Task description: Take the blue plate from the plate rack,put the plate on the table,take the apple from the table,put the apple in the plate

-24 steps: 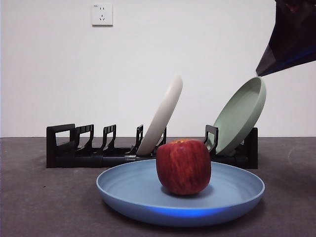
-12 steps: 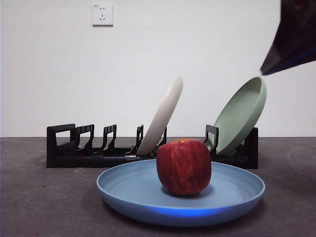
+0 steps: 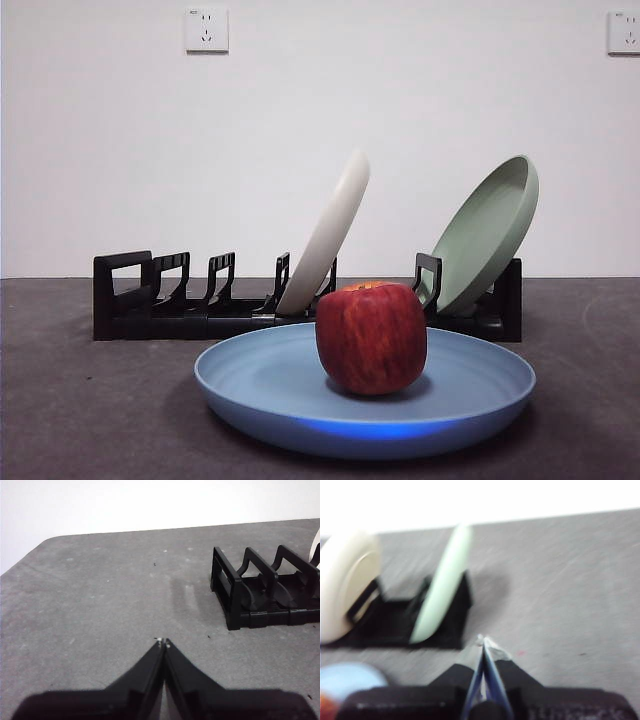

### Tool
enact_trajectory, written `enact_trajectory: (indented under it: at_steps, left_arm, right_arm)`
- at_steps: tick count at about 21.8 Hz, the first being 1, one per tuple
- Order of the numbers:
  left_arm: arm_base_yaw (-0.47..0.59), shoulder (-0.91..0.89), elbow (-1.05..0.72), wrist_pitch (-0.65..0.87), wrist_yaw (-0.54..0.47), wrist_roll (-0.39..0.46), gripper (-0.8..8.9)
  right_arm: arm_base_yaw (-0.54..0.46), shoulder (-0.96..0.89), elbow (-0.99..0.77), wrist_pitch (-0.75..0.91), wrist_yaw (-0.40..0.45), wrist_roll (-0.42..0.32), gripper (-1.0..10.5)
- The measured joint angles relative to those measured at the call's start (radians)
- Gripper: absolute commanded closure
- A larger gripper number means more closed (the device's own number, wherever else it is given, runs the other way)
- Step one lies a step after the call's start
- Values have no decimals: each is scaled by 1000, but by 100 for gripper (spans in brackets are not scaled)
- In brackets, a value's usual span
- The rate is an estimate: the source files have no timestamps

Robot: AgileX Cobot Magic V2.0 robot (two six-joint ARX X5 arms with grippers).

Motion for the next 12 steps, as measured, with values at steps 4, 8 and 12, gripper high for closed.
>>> enact_trajectory:
  at_steps: [4,8,12]
  left_arm:
    - [0,0,0,0,0,0,814]
    - [0,0,0,0,0,0,814]
    - [0,0,0,0,0,0,814]
  right_arm:
    - [-57,-191,-174,131,0,0,946]
    - [-60,-294,-272,161,-1,0,946]
    - [-60,-299,-316,164,-1,1,946]
